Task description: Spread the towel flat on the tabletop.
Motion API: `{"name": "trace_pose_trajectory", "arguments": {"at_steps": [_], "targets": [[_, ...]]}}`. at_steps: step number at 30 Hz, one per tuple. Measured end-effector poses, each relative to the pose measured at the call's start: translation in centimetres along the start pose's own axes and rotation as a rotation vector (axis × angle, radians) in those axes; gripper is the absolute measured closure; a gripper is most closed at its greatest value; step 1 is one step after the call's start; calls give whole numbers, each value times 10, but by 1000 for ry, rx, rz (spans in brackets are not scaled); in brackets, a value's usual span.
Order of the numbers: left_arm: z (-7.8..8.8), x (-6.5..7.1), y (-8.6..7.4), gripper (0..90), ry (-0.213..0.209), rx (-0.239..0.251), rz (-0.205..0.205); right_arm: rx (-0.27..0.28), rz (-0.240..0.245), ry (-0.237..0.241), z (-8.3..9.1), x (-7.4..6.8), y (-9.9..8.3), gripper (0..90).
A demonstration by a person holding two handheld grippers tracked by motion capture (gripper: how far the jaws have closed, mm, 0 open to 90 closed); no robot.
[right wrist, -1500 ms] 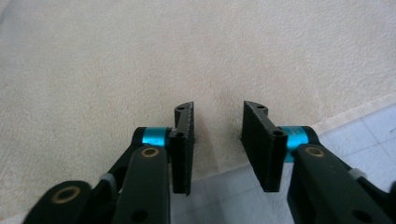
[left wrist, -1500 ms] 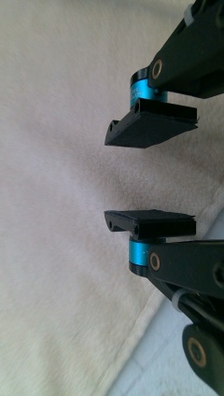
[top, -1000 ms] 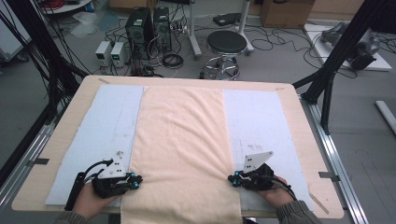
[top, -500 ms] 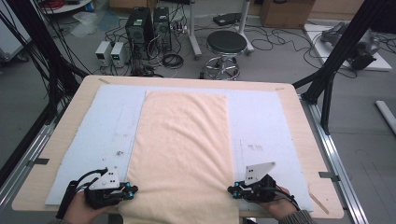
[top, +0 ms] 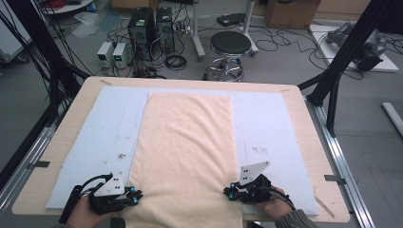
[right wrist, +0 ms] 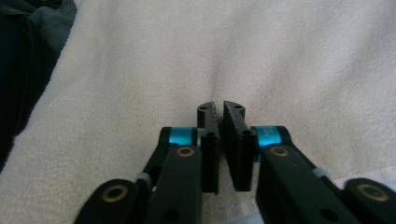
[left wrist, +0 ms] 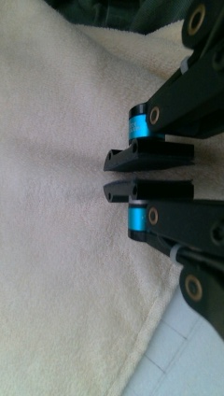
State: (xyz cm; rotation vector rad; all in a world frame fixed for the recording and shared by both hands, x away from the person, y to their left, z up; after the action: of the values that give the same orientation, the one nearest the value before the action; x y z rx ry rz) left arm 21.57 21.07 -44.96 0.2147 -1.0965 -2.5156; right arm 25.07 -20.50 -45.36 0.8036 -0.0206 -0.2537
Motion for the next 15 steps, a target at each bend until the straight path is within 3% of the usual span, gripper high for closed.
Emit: {"name": "trace_pose_trajectory", "arguments": {"at_steps": [7,11,15], "targets": [[14,10,2,859,-27,16,-9,11,16,24,8,-14,0,876],[23,22,2,859,-50,-3,-40,-2,29,41,13,-29,2,876],[28,34,-3,859,-65,-9,-46,-22,44,64,15,-40,4,876]]}}
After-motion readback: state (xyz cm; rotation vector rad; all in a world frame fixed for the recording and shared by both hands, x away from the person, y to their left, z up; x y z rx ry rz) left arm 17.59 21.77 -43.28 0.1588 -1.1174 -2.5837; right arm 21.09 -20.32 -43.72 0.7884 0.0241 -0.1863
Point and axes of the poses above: each handheld gripper's, and its own axes: z roughly backward along the jaws, y roughly out of its top, x roughly to its right, the point moved 2 cm from there along -z, roughly forward along the jaws, and after that the axes turned 1 degree about -y, right-handed, at the moved point
